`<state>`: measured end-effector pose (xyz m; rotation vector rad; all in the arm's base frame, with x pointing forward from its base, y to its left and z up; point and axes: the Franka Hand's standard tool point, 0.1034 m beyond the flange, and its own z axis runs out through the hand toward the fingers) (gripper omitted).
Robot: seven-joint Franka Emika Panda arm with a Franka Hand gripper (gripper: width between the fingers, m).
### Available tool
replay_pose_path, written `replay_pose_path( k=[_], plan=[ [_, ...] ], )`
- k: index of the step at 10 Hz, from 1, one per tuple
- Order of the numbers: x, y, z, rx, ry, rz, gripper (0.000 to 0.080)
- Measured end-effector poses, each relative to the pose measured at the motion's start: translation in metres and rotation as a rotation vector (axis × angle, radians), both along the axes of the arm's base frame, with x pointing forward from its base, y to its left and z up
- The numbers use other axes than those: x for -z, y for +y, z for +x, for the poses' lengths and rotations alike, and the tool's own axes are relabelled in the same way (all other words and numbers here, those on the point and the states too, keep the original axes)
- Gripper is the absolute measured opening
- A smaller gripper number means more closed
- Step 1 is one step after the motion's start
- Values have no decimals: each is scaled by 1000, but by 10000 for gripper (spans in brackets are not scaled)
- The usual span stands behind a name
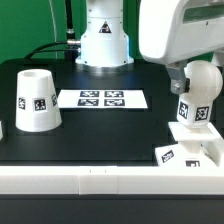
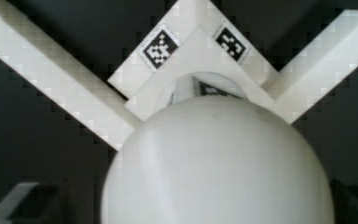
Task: Assemble lamp
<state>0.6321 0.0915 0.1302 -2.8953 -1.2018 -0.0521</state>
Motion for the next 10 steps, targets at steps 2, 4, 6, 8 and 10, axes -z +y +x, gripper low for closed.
replay_pose_path(
  k=[2, 4, 6, 8, 10],
  plan=[
    [1, 2, -1, -193, -1, -18, 699],
    [3, 4, -2, -365, 0, -30, 699],
    [4, 4, -2, -538, 3, -46, 699],
    [4, 2, -2, -637, 3, -49, 699],
    [5, 2, -2, -634, 4, -49, 676]
  ],
)
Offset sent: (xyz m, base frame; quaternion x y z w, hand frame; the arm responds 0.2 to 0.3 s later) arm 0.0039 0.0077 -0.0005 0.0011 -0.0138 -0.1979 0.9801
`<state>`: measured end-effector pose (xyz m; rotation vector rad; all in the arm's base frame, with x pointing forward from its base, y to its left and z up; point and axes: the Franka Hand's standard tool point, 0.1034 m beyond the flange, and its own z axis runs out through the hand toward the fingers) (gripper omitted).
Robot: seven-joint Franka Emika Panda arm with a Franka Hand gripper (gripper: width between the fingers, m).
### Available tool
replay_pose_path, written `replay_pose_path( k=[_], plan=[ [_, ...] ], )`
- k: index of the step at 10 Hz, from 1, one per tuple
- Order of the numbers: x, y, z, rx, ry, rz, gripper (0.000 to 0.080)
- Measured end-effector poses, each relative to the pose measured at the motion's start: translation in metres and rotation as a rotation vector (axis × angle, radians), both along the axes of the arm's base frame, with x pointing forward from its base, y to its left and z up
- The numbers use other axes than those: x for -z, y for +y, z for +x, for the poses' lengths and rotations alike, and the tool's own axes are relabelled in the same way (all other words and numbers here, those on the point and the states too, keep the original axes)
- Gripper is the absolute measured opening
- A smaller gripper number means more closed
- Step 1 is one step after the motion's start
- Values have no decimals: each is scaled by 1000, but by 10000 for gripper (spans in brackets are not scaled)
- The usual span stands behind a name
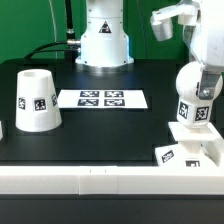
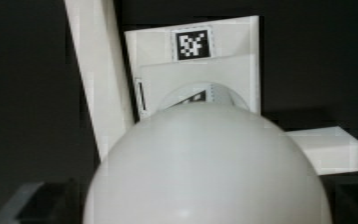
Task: Assemble lamp
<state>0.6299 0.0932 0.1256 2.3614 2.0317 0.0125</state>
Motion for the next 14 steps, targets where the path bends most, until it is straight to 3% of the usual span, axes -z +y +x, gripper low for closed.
replay_pose_path(
  k=[1, 5, 8, 14],
  plan=[
    [0, 0, 0, 0, 0, 0, 577],
    [0, -4, 0, 83, 2, 9, 577],
    [1, -7, 0, 439, 16, 57, 577],
    [1, -6, 0, 881, 19, 65, 578]
  ],
)
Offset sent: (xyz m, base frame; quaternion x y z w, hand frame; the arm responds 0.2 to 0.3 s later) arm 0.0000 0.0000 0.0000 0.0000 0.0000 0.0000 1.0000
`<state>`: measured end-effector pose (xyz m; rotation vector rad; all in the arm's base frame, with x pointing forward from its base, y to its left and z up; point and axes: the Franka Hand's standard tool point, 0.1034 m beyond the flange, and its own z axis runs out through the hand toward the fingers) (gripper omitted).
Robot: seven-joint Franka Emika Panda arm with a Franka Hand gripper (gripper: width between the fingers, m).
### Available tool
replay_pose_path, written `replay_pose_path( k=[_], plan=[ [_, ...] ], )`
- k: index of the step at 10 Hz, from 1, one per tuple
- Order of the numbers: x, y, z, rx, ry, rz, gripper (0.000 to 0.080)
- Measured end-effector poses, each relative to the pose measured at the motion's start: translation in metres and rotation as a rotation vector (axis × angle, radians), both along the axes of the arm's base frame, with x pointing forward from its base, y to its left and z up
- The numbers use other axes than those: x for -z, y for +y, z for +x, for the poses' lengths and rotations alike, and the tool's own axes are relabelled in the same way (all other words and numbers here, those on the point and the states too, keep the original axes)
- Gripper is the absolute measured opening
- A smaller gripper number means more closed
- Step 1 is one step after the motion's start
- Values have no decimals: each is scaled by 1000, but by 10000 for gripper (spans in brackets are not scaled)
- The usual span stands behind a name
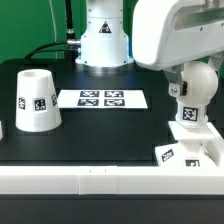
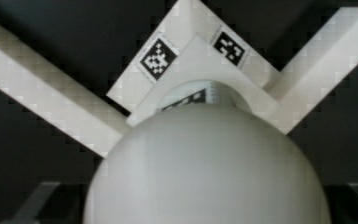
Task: Assemble lamp
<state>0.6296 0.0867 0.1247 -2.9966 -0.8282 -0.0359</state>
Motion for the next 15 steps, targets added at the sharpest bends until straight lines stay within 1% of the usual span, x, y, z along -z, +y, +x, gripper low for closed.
replay_pose_path(
  k=[7, 9, 13, 15],
  plan=[
    [1, -4, 2, 692, 7, 13, 578],
    [1, -4, 2, 902, 28, 38, 580],
    [4, -2, -1, 1277, 64, 48, 580],
    [4, -1, -2, 1378, 79, 54, 580]
  ],
)
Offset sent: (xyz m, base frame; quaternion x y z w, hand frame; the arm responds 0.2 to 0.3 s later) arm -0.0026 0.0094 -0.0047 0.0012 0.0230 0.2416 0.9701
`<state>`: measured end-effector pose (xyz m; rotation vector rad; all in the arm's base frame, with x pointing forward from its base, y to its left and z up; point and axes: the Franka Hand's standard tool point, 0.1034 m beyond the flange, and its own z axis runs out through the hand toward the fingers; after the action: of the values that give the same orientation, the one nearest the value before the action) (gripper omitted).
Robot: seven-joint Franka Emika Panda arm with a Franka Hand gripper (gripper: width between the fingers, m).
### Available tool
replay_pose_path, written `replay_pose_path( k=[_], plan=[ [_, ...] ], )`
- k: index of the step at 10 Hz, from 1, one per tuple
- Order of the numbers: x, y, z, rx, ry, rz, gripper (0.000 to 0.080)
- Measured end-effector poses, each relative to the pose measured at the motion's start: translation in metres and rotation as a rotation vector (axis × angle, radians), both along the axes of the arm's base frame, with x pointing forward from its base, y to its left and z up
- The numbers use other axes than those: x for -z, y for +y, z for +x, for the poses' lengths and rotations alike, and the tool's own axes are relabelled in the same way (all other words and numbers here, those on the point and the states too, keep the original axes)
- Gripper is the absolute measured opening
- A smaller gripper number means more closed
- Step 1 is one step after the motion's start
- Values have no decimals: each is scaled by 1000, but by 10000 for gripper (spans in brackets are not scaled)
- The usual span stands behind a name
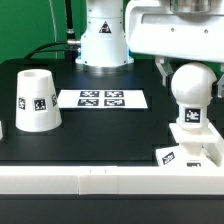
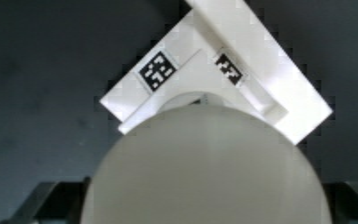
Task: Assemble lamp
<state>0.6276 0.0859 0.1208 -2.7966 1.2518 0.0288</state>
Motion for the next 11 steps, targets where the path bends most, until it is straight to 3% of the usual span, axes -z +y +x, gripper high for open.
replay_pose_path(
  k=[2, 6, 7, 8, 11],
  plan=[
    [-1, -4, 1, 107, 22, 57, 580],
    [1, 1, -1, 258, 43, 70, 580],
    [0, 1, -1, 234, 40, 70, 580],
    [0, 1, -1, 192, 35, 70, 680],
    [0, 2, -1, -122, 3, 57, 698]
  ],
)
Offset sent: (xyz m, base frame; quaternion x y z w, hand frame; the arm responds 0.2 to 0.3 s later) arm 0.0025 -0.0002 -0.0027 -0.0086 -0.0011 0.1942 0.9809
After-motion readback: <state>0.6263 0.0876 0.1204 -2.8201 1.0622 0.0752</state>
